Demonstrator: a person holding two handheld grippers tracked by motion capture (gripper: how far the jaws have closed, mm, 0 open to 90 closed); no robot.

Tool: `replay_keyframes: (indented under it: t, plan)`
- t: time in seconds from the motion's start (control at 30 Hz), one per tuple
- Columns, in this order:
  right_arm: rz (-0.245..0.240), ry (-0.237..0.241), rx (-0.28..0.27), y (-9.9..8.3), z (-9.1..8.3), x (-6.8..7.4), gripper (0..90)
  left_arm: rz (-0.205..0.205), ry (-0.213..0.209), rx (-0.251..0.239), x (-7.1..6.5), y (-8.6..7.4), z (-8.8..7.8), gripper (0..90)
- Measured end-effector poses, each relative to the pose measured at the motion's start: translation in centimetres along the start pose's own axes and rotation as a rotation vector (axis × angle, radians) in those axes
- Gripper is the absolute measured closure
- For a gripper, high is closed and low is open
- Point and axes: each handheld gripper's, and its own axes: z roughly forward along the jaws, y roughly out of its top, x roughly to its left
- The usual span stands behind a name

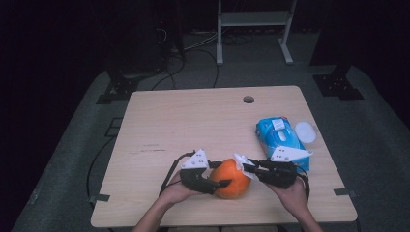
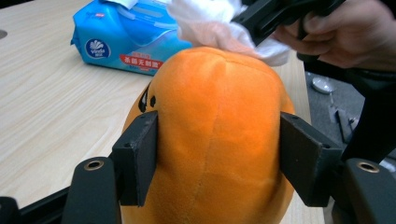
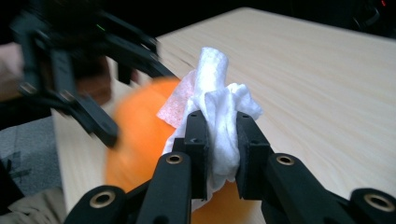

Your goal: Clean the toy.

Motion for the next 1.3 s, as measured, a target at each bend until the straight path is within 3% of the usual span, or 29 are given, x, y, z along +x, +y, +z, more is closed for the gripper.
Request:
replay_keyframes:
  t: [0.17, 0.33, 0.43, 0.67, 0.83, 0.97, 1.03, 1.3]
  plan:
    - [0.037, -0.003, 0.024, -0.6, 0.1, -0.7, 76.5, -0.051, 0.004, -0.022, 0.8, -0.3, -0.3, 32.9]
    - [-0.018, 0.028, -0.007, 0.3, 0.0, 0.9, 76.4, -0.074, 0.013, -0.032, 1.1, -0.4, -0.4, 32.7]
    - [-0.027, 0.031, -0.008, 0.3, 0.1, 1.0, 76.5, -0.075, 0.013, -0.029, 1.1, -0.4, -0.4, 32.7]
    - [0.034, 0.014, 0.009, -0.3, 0.0, -0.6, 76.5, -0.024, -0.02, -0.013, 0.3, -0.2, 0.1, 31.2]
    - [0.006, 0.033, -0.014, 0.3, 0.0, 0.5, 76.5, -0.011, -0.023, -0.009, -0.1, -0.1, 0.4, 31.0]
    - [-0.044, 0.068, -0.036, 1.1, 0.1, 2.0, 76.5, 0.032, -0.014, 0.002, -1.0, 0.2, 1.0, 31.2]
    - [-0.074, 0.052, -0.026, 1.3, 0.2, 2.4, 76.5, 0.044, -0.003, 0.007, -1.2, 0.3, 1.0, 32.3]
    - [-0.016, -0.014, -0.003, 0.3, -0.2, 0.2, 76.6, 0.035, 0.0, -0.003, -1.0, 0.2, 1.0, 32.7]
